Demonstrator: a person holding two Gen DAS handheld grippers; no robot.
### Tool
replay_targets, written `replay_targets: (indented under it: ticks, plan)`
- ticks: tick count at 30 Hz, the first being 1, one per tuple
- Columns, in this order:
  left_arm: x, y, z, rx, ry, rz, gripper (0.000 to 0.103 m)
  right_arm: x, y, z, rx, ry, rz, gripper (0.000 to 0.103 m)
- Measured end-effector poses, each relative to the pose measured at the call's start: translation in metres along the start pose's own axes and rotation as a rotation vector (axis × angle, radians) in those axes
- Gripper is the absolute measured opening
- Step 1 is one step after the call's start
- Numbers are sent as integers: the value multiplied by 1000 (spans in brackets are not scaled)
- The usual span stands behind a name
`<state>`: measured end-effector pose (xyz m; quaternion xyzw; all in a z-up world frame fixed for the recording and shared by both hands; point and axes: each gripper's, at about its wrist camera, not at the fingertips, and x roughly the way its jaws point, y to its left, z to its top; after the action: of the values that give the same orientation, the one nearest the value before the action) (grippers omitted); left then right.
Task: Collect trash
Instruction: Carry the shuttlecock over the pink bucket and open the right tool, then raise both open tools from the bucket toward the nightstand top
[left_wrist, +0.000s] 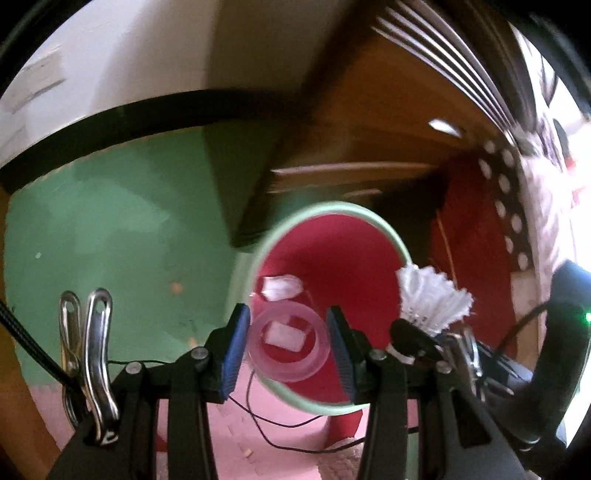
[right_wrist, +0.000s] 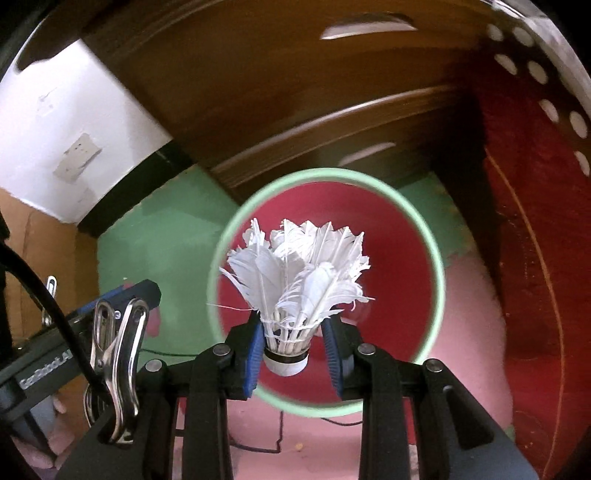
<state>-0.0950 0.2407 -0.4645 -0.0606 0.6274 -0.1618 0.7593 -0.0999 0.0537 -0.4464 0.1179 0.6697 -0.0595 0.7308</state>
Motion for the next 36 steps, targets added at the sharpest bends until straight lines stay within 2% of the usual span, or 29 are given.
replay_targets:
  ticks: [7, 9, 11, 19, 26, 36]
  plan:
    - [25, -29, 5, 61, 41, 14, 45, 6, -28, 4, 22, -12, 18, 33]
    - [29, -32, 4, 66, 56, 15, 49, 4, -35, 3, 32, -18, 22, 40]
    - [30, -33, 1, 65, 65, 20, 52, 2, -41, 2, 37, -21, 28, 42]
    - [26, -36, -5, 58, 95, 47, 54, -9, -49, -2, 42, -23, 42, 43]
    - [-11, -44, -4, 66, 85, 84, 54, -41, -46, 0, 32, -42, 71, 43]
    - [-91, -77, 8, 94, 44, 111, 54, -134, -30, 14, -48, -121, 88, 43]
